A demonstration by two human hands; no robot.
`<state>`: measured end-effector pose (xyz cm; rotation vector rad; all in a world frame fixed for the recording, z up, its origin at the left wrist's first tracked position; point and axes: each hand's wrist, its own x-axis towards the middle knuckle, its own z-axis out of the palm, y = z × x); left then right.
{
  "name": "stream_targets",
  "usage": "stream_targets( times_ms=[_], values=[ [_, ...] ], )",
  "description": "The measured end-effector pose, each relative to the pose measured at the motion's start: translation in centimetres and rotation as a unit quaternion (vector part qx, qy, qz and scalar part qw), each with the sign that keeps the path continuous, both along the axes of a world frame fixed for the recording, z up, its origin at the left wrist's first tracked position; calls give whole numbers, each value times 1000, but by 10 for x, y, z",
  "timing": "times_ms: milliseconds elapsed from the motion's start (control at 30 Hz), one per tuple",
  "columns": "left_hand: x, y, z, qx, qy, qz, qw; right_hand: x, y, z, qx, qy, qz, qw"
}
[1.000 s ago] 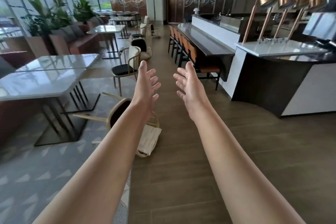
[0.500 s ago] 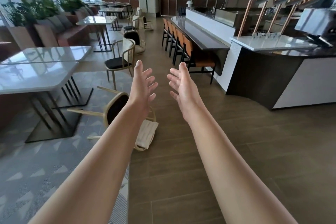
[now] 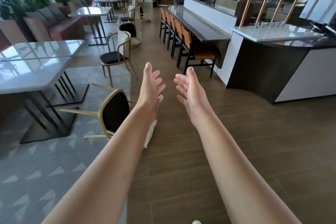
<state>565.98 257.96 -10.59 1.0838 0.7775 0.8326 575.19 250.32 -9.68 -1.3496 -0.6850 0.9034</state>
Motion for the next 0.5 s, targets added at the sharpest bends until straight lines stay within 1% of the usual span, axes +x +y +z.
stream_targets(
  times_ms=[133, 300, 500],
  values=[
    [46, 28, -1, 8, 29, 15, 999, 48, 33, -2, 6, 14, 3, 1000],
    [102, 65, 7, 11, 46, 42, 998, 109, 77, 5, 10, 27, 18, 999],
    [135, 108, 5, -1, 50, 89, 995, 149, 129, 4, 5, 21, 56, 998]
  ],
)
